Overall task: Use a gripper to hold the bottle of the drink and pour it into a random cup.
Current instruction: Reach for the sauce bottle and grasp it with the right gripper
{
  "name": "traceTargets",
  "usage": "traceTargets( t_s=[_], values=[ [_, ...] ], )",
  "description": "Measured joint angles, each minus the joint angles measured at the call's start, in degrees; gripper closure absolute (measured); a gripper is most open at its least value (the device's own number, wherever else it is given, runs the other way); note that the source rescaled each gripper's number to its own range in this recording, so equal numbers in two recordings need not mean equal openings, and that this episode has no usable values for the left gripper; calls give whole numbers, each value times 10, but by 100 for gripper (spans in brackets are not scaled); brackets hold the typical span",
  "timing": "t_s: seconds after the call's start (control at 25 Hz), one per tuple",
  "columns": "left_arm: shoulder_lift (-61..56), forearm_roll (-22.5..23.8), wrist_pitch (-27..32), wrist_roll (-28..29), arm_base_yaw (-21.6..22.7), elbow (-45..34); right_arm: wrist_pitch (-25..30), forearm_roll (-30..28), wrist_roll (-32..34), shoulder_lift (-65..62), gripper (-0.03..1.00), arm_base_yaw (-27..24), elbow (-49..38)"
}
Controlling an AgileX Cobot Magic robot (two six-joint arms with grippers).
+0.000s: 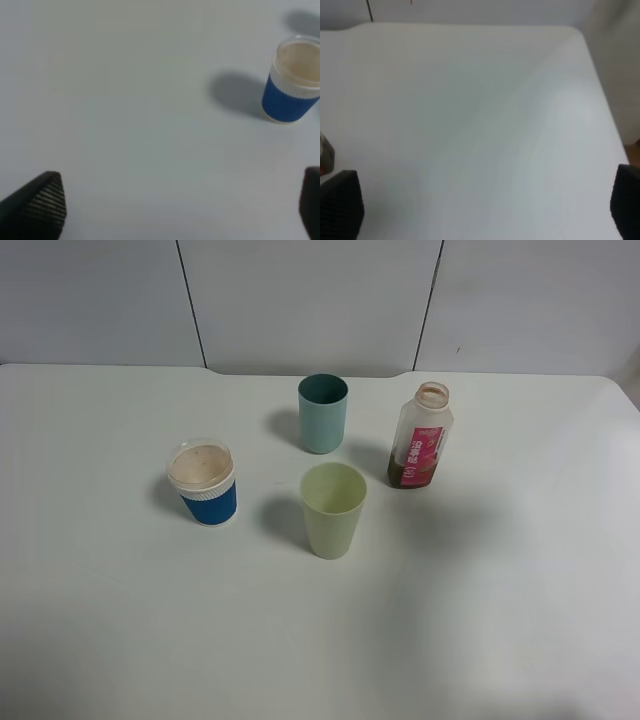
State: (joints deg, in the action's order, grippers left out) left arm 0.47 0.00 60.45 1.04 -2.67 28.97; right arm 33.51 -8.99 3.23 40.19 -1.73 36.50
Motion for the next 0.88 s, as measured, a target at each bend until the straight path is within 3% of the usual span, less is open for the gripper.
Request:
traceTargets(
  t_s=[0.28,0.68,0.88],
  values=[
    [0,0,0,0,0,0,-66,-167,189,113,-3,2,0],
    [0,0,0,0,0,0,-124,-437,469,161,-3,70,0],
    [0,0,0,0,0,0,-174,-576,643,199,-3,80,0]
  ],
)
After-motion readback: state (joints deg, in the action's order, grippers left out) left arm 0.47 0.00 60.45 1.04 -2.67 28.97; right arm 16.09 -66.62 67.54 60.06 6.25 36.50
